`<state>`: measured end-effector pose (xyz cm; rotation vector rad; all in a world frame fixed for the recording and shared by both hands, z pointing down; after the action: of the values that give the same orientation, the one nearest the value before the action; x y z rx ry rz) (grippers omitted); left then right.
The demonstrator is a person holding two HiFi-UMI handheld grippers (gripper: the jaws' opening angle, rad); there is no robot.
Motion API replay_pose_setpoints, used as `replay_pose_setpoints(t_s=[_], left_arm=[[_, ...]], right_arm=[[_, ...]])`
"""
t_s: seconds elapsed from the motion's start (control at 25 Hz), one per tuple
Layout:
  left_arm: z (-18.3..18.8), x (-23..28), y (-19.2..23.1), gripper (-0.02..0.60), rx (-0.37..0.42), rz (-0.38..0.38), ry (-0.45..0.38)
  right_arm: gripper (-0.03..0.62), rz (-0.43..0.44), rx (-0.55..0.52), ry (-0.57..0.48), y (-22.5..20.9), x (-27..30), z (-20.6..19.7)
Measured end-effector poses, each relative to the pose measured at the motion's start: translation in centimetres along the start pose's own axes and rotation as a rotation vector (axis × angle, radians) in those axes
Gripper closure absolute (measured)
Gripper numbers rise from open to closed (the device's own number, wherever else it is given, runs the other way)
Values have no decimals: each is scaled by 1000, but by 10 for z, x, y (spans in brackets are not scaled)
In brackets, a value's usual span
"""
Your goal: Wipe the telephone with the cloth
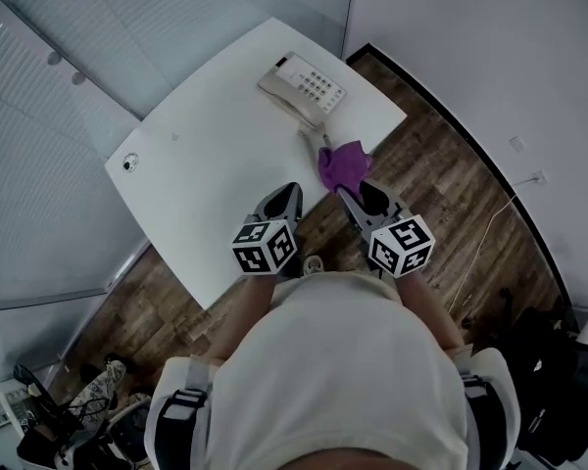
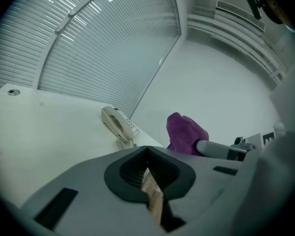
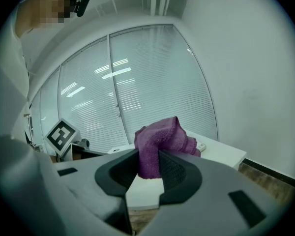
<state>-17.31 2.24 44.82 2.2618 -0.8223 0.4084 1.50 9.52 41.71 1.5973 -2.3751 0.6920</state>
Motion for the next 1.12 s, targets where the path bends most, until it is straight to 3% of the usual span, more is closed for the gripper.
replay_pose_setpoints(t_s=[0.48, 1.12], left_arm=[[11, 17, 14, 561, -15, 33, 38], [65, 91, 34, 560, -94, 148, 5]], right_arm=[[468, 25, -17, 7, -29, 45, 29], [468, 176, -156, 33, -104, 137, 116]])
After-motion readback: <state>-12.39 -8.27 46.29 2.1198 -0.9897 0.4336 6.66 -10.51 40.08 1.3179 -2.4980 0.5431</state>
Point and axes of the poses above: the fingertips, and each gripper's own axes: x forward along the fingers, y to its left, z out of its top, the point moved 9 cm from there along -x, backward along the fingers, and after that the axes turned 10 degrees about y, right-handed, at the moved point
